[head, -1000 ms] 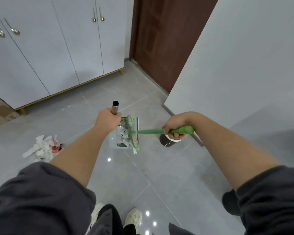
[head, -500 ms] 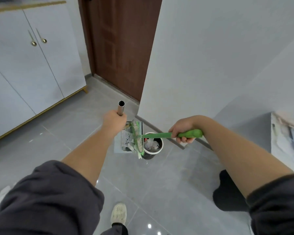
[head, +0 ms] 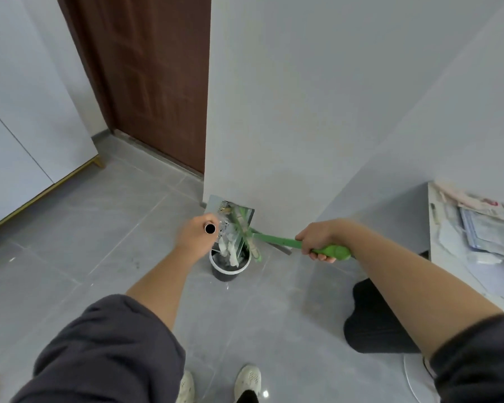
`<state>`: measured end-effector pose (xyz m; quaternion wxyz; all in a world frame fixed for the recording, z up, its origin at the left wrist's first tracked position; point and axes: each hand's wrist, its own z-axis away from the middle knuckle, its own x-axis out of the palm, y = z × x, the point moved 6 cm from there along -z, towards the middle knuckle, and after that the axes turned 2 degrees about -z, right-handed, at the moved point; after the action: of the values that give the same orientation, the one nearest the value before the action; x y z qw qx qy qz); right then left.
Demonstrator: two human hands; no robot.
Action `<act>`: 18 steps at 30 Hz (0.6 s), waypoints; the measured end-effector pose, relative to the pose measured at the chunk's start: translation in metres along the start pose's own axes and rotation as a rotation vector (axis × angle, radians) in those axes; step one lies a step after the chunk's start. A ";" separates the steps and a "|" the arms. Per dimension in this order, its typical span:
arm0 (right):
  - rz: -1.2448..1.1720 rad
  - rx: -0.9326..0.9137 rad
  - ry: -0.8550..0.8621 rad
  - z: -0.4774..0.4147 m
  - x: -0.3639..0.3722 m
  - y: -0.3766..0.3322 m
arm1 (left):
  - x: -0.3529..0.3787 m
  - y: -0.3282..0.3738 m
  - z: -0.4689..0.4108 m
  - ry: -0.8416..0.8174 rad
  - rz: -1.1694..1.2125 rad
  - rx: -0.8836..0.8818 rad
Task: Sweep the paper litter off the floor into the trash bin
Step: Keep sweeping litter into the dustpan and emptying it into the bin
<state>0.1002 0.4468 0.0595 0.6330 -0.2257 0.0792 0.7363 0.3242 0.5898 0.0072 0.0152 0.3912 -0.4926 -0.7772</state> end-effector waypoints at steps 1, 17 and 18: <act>0.041 0.011 -0.008 -0.005 -0.004 0.004 | 0.011 0.000 0.000 -0.016 -0.006 0.017; 0.405 -0.009 -0.019 -0.023 -0.020 0.011 | 0.066 -0.003 0.005 -0.247 -0.405 0.212; 0.464 -0.027 -0.007 -0.017 -0.023 0.005 | 0.065 -0.002 0.006 -0.258 -0.420 0.227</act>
<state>0.1012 0.4179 0.0535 0.4438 -0.2074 0.1169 0.8639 0.2758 0.5688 -0.0322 -0.2533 0.3816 -0.4826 -0.7465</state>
